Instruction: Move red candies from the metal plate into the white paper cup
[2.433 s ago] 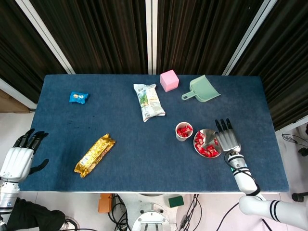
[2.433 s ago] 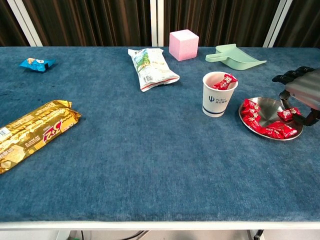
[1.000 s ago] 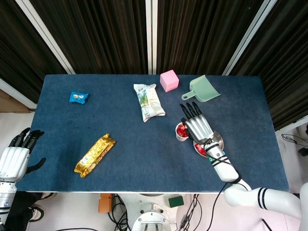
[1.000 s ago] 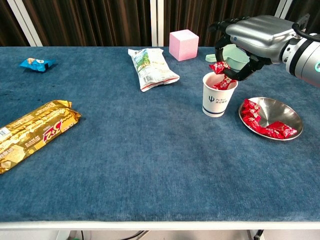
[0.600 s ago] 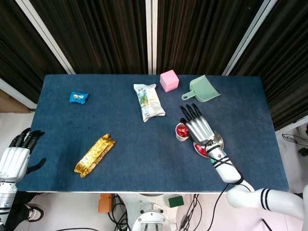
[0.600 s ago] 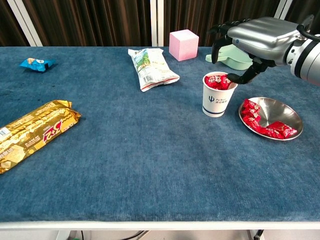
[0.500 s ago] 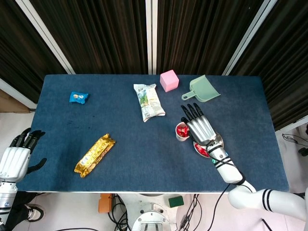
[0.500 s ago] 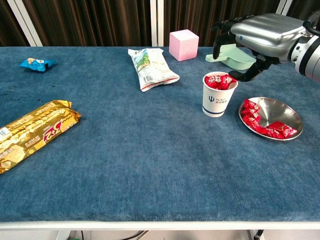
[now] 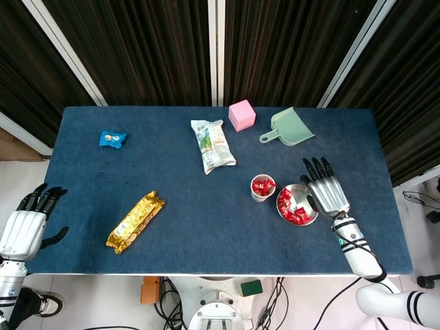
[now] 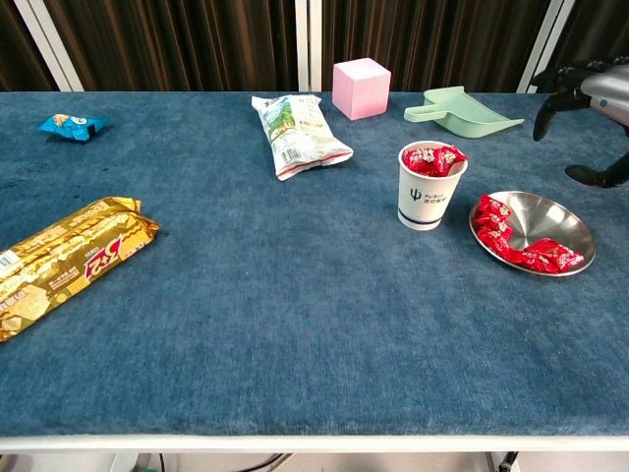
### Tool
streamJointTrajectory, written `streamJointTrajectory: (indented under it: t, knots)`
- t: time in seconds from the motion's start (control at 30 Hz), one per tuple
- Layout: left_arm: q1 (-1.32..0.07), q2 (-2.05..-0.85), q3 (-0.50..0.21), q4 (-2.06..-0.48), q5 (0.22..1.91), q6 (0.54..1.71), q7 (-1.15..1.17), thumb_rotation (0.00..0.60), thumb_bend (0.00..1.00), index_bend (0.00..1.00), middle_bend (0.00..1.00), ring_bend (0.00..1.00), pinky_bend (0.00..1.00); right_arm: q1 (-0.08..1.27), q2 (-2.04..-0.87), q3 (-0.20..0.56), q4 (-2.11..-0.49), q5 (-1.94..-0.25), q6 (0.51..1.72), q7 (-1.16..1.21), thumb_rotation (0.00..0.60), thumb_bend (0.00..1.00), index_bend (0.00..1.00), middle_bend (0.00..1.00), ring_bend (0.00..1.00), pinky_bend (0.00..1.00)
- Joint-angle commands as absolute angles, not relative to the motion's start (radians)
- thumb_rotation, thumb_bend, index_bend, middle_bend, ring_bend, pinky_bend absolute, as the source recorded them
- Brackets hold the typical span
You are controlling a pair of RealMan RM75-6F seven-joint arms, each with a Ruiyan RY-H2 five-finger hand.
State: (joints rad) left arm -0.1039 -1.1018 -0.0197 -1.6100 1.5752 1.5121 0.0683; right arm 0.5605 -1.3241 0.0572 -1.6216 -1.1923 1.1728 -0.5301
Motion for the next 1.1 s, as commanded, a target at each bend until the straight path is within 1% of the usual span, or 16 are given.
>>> streamJointTrajectory:
  t: [0.03,0.33,0.63,0.8,0.97,1.1]
  knots:
    - [-0.104,-1.102,-0.019,-1.611,1.574,1.510,0.070,0.600,0.18,0.17,0.15,0.06,0.20,0.544,-1.334,0.039,-1.592,-1.190,1.154,-0.507,0.600,0.37,0.34,0.01,0.00,0.00]
    - [-0.104,-1.101,-0.021,-1.608,1.572,1.511,0.065,0.600,0.18,0.17,0.15,0.06,0.20,0.506,-1.370,-0.020,-1.541,-1.248,1.135,-0.484,0.600,0.37,0.34,0.00,0.00,0.00]
    - [-0.102,-1.101,-0.020,-1.610,1.575,1.514,0.067,0.600,0.18,0.17,0.15,0.06,0.20,0.489,-1.386,-0.041,-1.538,-1.312,1.131,-0.475,0.600,0.37,0.34,0.01,0.00,0.00]
    - [-0.103,-1.101,-0.019,-1.610,1.576,1.513,0.069,0.600,0.18,0.17,0.16,0.06,0.20,0.490,-1.397,-0.039,-1.539,-1.352,1.134,-0.470,0.600,0.37,0.34,0.01,0.00,0.00]
    - [-0.104,-1.102,-0.018,-1.610,1.576,1.511,0.070,0.600,0.18,0.17,0.15,0.06,0.20,0.501,-1.424,-0.006,-1.524,-1.370,1.141,-0.462,0.600,0.37,0.33,0.01,0.00,0.00]
    - [-0.104,-1.101,-0.019,-1.610,1.575,1.510,0.069,0.600,0.18,0.17,0.16,0.06,0.20,0.519,-1.448,0.019,-1.511,-1.354,1.115,-0.474,0.600,0.37,0.31,0.01,0.00,0.00]
